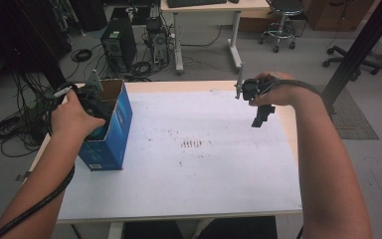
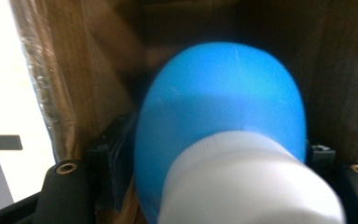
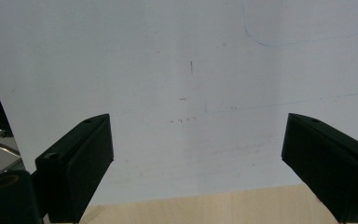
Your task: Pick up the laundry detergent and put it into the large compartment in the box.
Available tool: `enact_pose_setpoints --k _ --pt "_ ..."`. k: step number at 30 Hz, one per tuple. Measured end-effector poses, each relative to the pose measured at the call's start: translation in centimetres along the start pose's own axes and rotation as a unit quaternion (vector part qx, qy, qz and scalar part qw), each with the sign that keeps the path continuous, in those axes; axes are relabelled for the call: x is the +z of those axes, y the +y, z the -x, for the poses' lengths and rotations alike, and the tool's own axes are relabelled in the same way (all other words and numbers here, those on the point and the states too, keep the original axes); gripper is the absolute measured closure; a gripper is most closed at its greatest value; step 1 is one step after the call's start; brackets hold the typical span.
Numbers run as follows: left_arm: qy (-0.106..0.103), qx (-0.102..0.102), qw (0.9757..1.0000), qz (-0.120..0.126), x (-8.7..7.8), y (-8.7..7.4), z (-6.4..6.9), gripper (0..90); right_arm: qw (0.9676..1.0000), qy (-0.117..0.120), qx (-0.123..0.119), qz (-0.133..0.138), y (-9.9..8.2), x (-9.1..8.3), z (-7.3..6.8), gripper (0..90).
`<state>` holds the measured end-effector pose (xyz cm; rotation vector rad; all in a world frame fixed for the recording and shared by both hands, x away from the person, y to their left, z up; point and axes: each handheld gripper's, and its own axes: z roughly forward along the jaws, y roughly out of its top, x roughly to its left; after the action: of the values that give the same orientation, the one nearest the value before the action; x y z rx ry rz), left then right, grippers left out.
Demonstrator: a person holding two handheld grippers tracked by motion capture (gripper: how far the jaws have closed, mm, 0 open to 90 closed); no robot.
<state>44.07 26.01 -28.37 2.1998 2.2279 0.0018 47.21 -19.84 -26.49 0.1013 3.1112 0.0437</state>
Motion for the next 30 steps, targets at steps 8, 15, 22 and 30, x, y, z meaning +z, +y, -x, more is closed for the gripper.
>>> enact_pose_setpoints --k 8,15,22,30 --pt "0.008 -0.002 0.9999 0.006 -0.6 -0.1 0.2 28.6 1.0000 0.000 -0.003 0.001 0.3 0.1 0.0 9.0" --pt "0.011 -0.003 0.9999 0.009 -1.3 -0.4 0.2 28.0 1.0000 0.000 -0.003 0.003 0.2 0.0 0.0 9.0" --pt "0.013 -0.005 0.9999 0.009 -1.8 -0.6 0.2 24.1 1.0000 -0.002 -0.002 0.003 0.1 -0.1 -0.1 9.0" --pt "0.017 -0.004 0.9997 0.014 -2.5 -1.0 0.4 21.9 1.0000 -0.002 -0.002 0.004 0.1 -0.1 -0.1 8.9"
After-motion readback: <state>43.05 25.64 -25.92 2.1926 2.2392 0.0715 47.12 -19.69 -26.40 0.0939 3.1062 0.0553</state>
